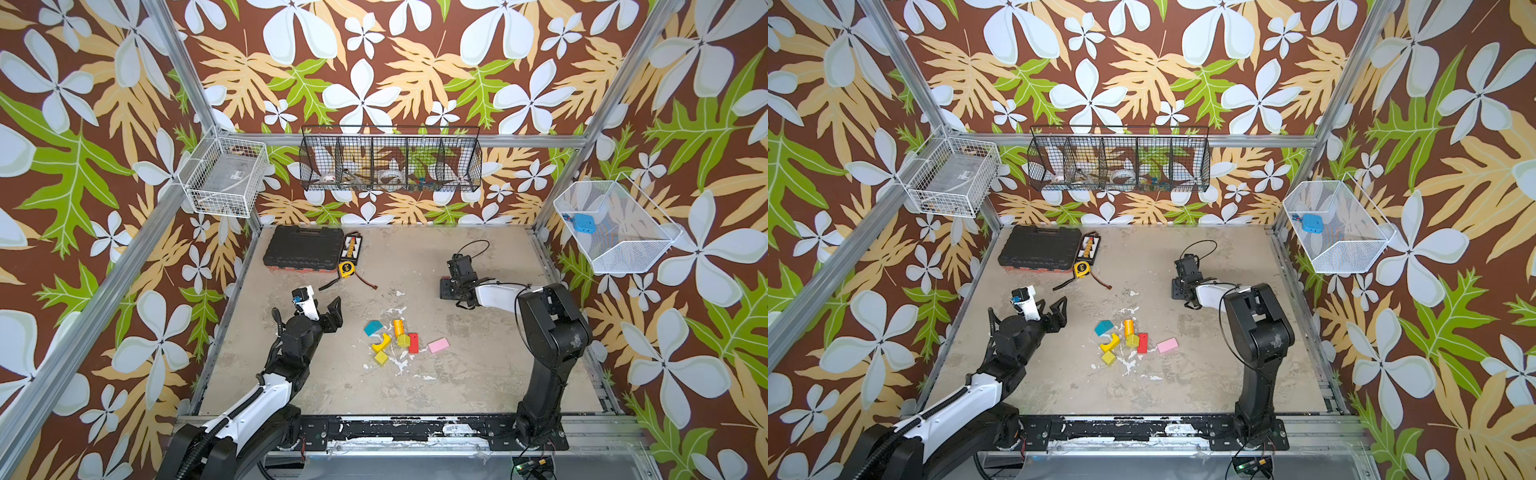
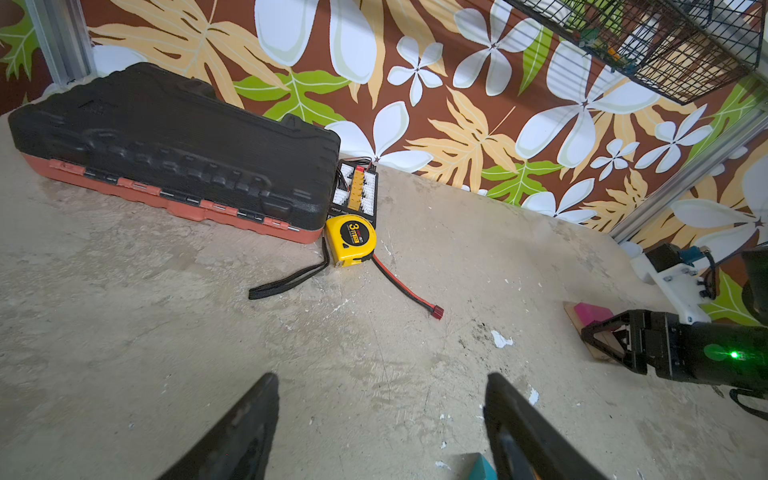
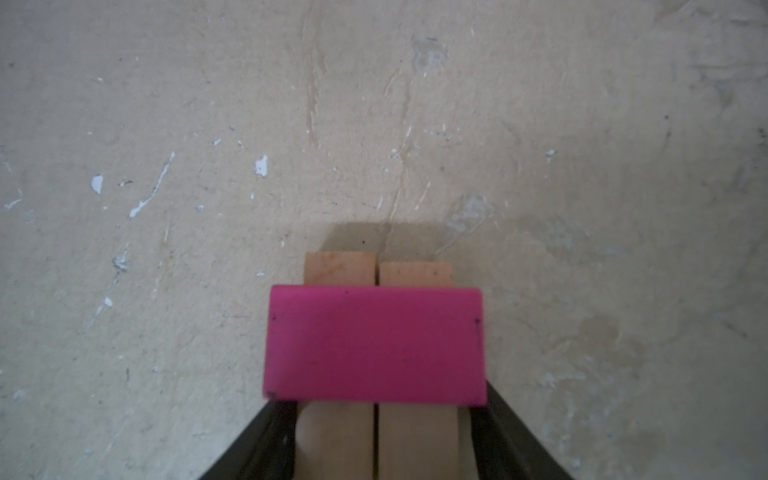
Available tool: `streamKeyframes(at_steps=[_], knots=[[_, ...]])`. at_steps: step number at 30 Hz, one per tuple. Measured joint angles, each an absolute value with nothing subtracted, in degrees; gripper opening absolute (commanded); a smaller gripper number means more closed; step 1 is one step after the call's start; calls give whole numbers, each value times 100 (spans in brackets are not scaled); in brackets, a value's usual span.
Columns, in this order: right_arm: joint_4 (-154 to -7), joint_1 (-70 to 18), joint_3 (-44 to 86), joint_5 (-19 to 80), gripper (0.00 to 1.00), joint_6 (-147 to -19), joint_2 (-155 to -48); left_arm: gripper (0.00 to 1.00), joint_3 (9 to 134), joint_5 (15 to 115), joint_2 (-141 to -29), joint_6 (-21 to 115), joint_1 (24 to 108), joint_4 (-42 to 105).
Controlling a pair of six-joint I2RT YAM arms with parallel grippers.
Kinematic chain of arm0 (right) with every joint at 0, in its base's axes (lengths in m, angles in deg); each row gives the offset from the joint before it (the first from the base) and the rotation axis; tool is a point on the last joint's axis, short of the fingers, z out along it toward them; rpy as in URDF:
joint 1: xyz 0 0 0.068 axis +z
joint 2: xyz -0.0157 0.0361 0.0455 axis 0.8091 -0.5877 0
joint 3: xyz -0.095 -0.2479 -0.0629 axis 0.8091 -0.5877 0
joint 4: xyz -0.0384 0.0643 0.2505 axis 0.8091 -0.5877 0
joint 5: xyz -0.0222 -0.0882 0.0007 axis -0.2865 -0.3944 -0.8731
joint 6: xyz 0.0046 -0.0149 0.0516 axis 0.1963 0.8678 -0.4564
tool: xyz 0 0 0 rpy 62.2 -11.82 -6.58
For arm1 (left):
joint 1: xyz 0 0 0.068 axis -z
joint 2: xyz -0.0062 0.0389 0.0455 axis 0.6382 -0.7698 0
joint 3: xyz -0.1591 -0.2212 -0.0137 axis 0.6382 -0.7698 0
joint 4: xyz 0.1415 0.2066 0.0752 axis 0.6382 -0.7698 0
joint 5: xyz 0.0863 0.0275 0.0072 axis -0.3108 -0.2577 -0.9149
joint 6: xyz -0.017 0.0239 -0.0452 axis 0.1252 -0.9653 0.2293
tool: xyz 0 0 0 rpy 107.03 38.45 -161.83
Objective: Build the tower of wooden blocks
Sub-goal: 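Open the right gripper to release the magenta block on the planks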
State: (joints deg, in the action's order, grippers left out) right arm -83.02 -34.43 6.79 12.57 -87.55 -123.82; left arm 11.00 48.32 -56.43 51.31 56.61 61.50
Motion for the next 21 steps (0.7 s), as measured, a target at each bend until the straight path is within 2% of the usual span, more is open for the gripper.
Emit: streamKeyframes(at_steps=[14, 21], knots=[[-8370, -3334, 701, 1203, 57, -8770, -12382, 79, 1100, 4832, -5633, 5131, 5661, 6150], [-8368, -3332, 782, 1150, 59, -8766, -12459, 79, 1100, 4832, -5633, 5131, 5661, 6150]])
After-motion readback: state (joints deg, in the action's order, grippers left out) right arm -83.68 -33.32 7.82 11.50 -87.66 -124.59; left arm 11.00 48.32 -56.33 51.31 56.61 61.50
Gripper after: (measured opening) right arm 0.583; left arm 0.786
